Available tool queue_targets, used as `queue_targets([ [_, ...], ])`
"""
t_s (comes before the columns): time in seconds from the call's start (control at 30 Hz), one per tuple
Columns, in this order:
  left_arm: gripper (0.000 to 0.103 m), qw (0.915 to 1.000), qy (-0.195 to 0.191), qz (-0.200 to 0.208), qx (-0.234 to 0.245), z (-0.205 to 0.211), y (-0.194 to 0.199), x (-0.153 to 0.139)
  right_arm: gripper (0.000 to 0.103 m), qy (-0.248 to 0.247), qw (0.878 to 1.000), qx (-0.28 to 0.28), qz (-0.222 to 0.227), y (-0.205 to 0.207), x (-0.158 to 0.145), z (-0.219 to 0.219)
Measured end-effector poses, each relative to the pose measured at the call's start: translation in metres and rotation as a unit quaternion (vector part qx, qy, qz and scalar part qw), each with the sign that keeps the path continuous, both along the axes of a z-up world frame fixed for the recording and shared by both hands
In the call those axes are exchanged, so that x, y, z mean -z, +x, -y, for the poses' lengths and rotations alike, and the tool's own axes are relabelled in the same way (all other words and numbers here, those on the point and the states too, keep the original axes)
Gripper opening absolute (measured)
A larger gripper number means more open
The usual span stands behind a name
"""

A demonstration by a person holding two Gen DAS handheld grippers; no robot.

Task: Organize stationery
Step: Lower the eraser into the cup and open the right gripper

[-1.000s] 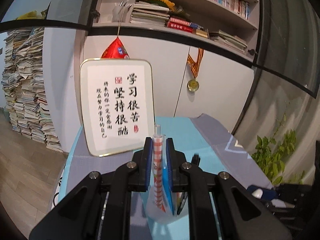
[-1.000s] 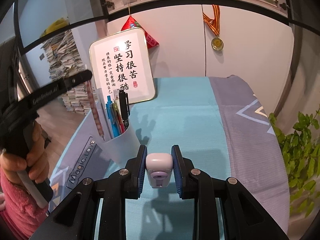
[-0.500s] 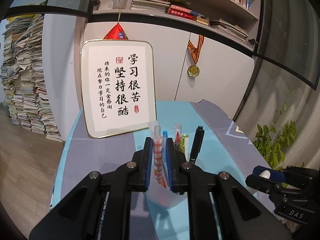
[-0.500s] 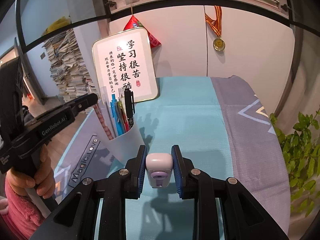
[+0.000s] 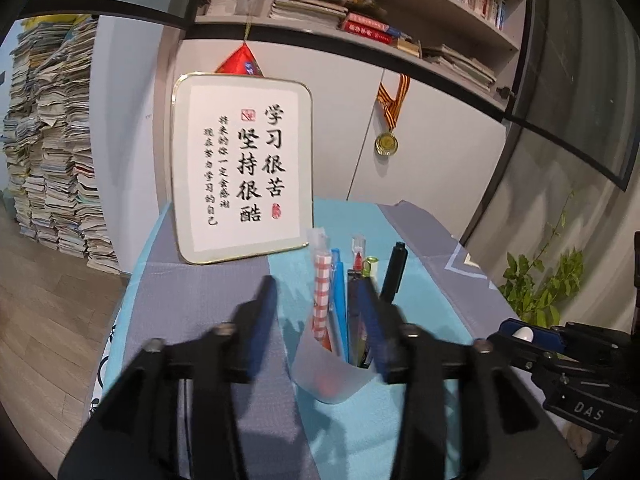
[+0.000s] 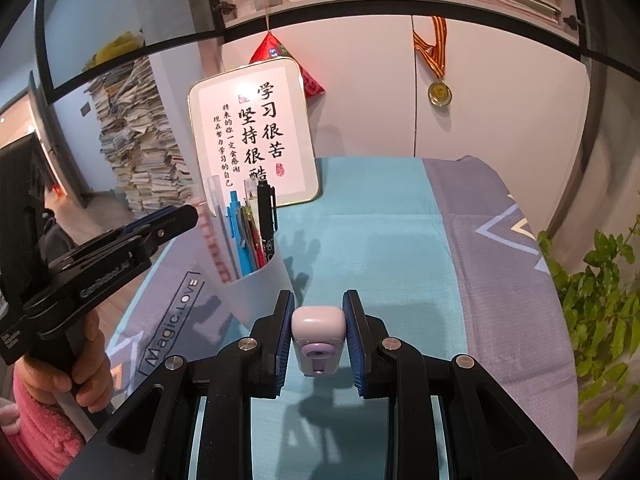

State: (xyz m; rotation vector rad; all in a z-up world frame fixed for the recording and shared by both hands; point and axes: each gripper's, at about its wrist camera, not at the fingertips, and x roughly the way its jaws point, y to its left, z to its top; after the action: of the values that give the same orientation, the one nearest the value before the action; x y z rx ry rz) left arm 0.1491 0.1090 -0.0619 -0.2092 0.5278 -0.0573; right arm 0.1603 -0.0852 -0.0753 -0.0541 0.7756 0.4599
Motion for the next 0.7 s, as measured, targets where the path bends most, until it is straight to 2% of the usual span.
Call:
queue_targets([
  [0.23, 0.042, 1.0000, 0.003, -0.004, -0.007, -0.009, -0.015, 0.004, 0.026, 0.002, 1.000, -0.008, 0.023, 0.001, -0.018, -0.010],
  [0.5, 0.043, 0.9996, 0.009, -0.021, -0.017, -0.016, -0.032, 0.020, 0.026, 0.004, 0.997, -0.039, 0.062, 0.008, -0.044, -0.045],
  [0.7, 0.043, 0.9995, 0.006, -0.023, -0.020, -0.023, -0.039, 0.025, 0.026, -0.009, 0.996, -0.058, 0.066, 0.016, -0.043, -0.079],
])
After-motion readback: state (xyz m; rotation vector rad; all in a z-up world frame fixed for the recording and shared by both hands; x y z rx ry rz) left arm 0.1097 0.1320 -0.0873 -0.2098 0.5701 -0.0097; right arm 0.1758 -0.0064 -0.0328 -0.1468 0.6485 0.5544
